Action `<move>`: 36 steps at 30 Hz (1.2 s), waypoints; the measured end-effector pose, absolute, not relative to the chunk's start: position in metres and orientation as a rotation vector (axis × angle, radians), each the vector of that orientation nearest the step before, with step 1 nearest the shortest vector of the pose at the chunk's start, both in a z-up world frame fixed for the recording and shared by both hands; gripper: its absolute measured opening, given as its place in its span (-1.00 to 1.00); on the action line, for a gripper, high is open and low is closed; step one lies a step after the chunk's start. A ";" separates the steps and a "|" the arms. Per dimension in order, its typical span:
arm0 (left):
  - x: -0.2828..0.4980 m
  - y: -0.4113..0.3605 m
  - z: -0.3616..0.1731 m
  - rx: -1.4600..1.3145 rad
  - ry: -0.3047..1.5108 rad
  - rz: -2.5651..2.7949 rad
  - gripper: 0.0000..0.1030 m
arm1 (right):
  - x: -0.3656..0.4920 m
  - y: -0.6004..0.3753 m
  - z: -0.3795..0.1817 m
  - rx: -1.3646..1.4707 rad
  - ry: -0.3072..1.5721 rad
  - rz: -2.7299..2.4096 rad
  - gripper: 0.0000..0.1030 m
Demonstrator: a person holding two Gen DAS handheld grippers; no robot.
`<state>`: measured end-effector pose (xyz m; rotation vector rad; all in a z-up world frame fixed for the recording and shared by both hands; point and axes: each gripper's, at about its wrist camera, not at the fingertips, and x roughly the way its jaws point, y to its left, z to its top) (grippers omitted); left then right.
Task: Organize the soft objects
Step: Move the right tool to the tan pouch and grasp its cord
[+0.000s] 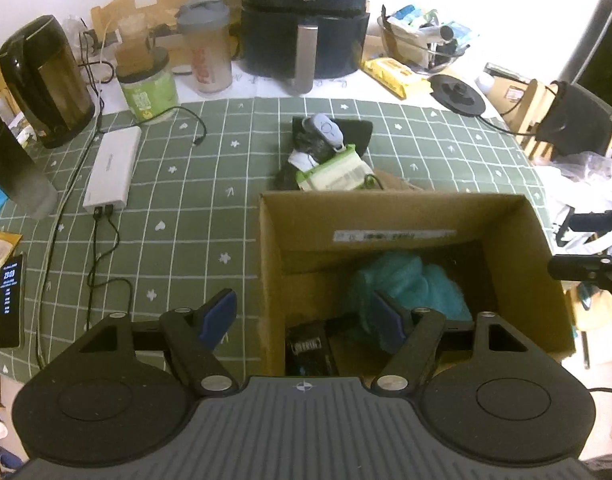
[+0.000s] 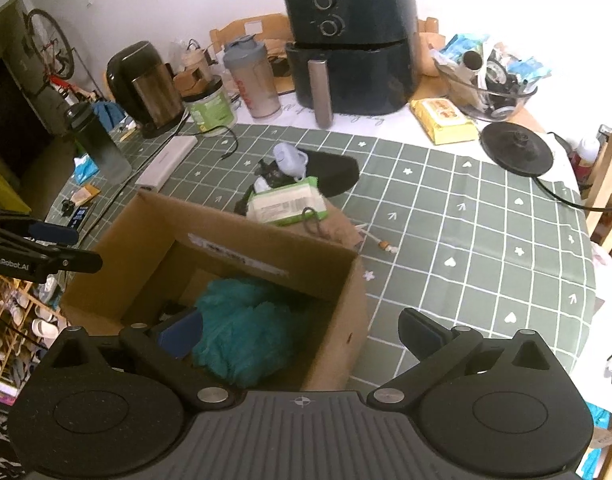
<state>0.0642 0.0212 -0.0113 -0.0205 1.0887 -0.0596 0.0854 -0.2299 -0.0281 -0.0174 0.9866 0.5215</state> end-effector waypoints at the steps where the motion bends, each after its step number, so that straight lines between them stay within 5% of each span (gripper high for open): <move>1: 0.067 0.022 -0.012 -0.023 1.087 -0.058 0.41 | 0.087 -0.232 -0.028 -0.015 0.986 0.513 1.00; 26: 0.121 0.057 -0.019 -0.047 0.987 -0.083 0.41 | 0.169 -0.236 -0.025 0.040 0.989 0.482 0.99; 36: 0.139 0.062 -0.022 -0.073 0.973 -0.100 0.41 | 0.214 -0.231 -0.040 0.028 1.028 0.600 0.82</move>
